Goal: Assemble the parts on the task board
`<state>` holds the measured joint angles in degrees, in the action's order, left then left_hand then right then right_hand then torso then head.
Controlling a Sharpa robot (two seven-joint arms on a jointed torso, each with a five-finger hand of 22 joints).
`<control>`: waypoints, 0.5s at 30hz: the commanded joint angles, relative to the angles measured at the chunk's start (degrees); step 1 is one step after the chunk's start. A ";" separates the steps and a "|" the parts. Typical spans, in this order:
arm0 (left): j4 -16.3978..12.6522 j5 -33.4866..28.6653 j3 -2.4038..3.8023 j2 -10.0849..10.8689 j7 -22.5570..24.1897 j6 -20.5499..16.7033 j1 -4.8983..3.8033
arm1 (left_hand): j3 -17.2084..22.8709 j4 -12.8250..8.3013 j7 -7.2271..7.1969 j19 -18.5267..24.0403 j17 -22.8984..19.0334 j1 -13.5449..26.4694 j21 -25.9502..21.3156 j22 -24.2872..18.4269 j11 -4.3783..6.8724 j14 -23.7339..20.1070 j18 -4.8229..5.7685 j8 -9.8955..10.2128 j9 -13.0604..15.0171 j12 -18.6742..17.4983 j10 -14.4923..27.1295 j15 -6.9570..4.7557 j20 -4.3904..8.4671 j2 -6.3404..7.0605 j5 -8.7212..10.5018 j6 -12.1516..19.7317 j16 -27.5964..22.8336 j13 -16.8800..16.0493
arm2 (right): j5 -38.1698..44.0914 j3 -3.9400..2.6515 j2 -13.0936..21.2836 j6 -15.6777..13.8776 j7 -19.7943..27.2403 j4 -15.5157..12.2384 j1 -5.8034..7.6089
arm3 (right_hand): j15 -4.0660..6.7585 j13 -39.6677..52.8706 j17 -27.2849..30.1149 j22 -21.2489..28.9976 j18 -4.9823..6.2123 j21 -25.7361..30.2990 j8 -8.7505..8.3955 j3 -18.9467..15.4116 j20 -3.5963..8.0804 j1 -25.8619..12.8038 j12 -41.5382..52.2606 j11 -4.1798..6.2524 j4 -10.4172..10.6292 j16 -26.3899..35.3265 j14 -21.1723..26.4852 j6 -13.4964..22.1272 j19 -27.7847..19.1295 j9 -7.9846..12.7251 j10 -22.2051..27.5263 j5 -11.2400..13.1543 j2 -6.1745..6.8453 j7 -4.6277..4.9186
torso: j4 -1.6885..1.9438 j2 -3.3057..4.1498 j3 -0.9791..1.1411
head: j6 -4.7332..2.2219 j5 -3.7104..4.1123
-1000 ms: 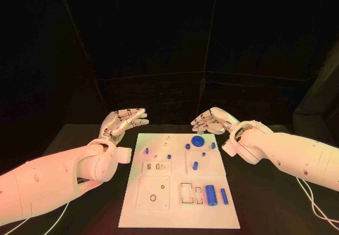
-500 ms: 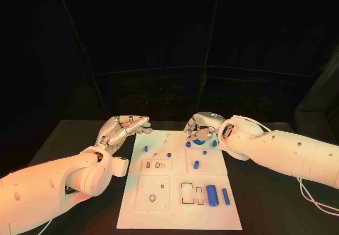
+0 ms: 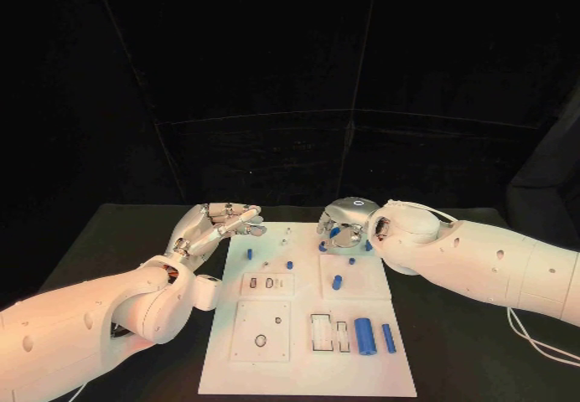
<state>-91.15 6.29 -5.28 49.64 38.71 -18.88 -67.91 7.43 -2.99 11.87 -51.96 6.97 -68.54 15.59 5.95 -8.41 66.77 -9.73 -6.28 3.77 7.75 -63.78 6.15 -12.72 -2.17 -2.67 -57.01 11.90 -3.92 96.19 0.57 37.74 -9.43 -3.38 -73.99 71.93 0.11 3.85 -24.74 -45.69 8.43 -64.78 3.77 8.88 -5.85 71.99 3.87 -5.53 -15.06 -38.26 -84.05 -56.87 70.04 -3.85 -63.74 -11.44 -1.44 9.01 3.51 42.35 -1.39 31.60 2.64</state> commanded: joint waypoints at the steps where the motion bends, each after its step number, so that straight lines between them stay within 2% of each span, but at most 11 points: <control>1: -0.17 0.13 0.01 0.00 0.24 1.39 -0.08 | -0.32 0.01 0.42 -0.32 0.05 0.26 -0.33 -0.09 -0.38 0.36 -0.83 0.28 -0.04 -0.20 0.11 -0.08 -0.10 0.35 -0.15 0.12 -0.37 0.05 | 2.59 -0.05 -0.47 2.87 -0.89 0.50 0.15 | -0.25 0.08 -0.27 -0.63 -0.80 -0.58 0.01 0.12 -0.22 0.05 0.23 0.01 0.33 -0.61 -0.10 0.40 0.02 0.02 0.54 0.19 0.34 0.08 | 0.18 0.29 0.14 | 0.16 0.05; 9: -0.28 -0.10 0.00 -0.06 0.03 1.71 -0.08 | -0.41 0.05 0.48 -0.30 0.06 0.34 -0.43 -0.18 -0.45 0.29 -0.82 0.40 -0.04 -0.36 0.20 -0.02 -0.14 0.18 -0.16 0.21 -0.52 0.05 | 2.32 -0.04 -1.30 3.66 -0.25 1.22 0.15 | -0.12 0.14 -1.57 -5.36 -1.43 -4.06 0.30 1.10 -0.22 0.40 0.93 0.20 0.79 -2.85 -0.08 -0.43 1.49 -0.10 -0.36 0.50 -0.37 -0.15 | 0.23 0.63 0.17 | -0.03 -0.10; 12: -0.29 -0.22 -0.01 -0.09 -0.03 1.83 -0.08 | -0.42 0.08 0.50 -0.30 0.07 0.37 -0.46 -0.20 -0.46 0.28 -0.82 0.43 -0.04 -0.40 0.21 -0.01 -0.15 0.09 -0.16 0.22 -0.55 0.05 | 2.26 -0.04 -1.55 3.85 -0.16 1.56 0.15 | -0.08 0.07 -2.82 -6.90 -1.64 -5.29 0.65 2.46 -0.19 0.93 1.13 0.22 0.86 -4.45 0.06 -1.67 1.79 -0.20 -0.89 3.12 -1.16 -0.14 | 0.27 0.68 0.21 | 0.14 -0.10; 15: -0.23 -0.28 -0.01 -0.11 -0.12 1.93 -0.08 | -0.42 0.08 0.50 -0.30 0.07 0.37 -0.46 -0.20 -0.46 0.28 -0.82 0.43 -0.04 -0.40 0.21 -0.01 -0.15 0.09 -0.16 0.22 -0.55 0.05 | 2.23 -0.04 -1.78 4.26 -0.11 1.86 0.14 | -0.05 0.06 -4.67 -8.37 -1.84 -6.30 0.71 3.31 -0.18 1.05 1.31 0.33 0.95 -6.27 -0.04 -2.17 2.26 -0.20 -1.46 3.72 -1.45 -0.13 | 0.26 0.67 0.21 | 0.30 -0.13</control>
<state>-91.29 6.13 -5.31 49.59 38.43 -18.04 -67.92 7.37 -2.93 12.08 -51.95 6.96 -68.54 15.32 5.83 -8.61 66.77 -9.73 -6.00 3.77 7.54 -63.57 6.15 -12.72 -2.17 -2.67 -56.81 11.71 -3.93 97.90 0.58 36.03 -6.41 -3.73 -72.21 71.93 0.11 3.96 -29.02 -53.74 7.53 -70.85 4.22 11.92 -6.04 73.07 5.02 -5.12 -14.12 -44.12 -84.04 -58.64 71.95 -4.00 -64.81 -7.87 -2.52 8.81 3.75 42.97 -1.19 31.81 2.53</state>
